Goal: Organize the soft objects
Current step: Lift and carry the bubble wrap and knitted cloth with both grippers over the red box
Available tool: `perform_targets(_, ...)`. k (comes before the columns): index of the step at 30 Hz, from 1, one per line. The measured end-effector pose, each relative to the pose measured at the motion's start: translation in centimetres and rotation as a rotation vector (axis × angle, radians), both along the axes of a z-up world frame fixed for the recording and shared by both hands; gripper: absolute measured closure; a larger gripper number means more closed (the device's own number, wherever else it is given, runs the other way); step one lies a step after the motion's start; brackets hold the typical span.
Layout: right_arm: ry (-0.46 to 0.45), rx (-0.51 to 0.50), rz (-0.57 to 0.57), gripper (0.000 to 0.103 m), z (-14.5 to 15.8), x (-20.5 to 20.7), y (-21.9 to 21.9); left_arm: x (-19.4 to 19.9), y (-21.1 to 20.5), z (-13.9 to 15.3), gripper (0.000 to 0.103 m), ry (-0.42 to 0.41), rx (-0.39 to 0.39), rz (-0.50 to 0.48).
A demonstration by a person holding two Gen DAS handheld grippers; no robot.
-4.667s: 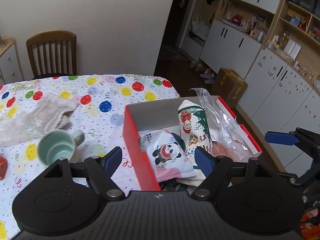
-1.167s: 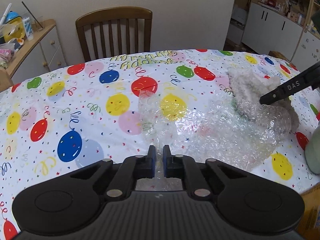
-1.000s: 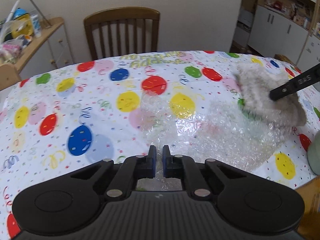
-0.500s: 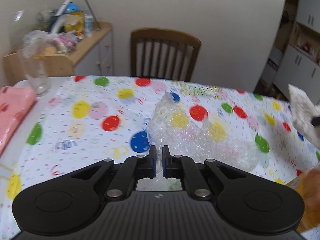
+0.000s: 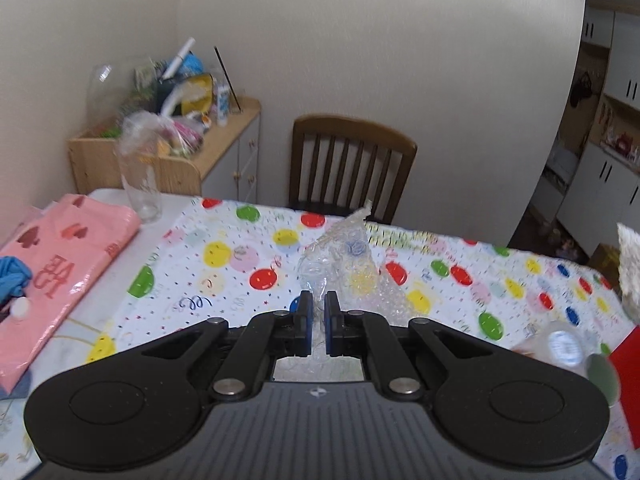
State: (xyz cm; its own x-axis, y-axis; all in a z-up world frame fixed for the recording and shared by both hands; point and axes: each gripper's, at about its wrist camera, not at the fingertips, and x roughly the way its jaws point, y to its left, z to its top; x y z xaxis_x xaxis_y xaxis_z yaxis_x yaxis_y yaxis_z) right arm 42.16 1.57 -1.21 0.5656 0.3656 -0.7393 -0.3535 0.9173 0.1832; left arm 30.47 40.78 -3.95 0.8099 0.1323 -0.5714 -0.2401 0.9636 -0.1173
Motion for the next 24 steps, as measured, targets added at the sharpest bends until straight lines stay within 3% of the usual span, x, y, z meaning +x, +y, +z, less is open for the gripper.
perform_targets(14, -0.056, 0.054, 0.022, 0.089, 3.6, -6.6, -7.6, -9.6, -4.3, 10.8, 0.097, -0.232, 0.02, 0.081)
perform_targets(24, -0.085, 0.089, -0.012, 0.089, 5.2, -8.9, -15.7, -11.2, -14.2, 15.4, 0.097, -0.33, -0.006, -0.03)
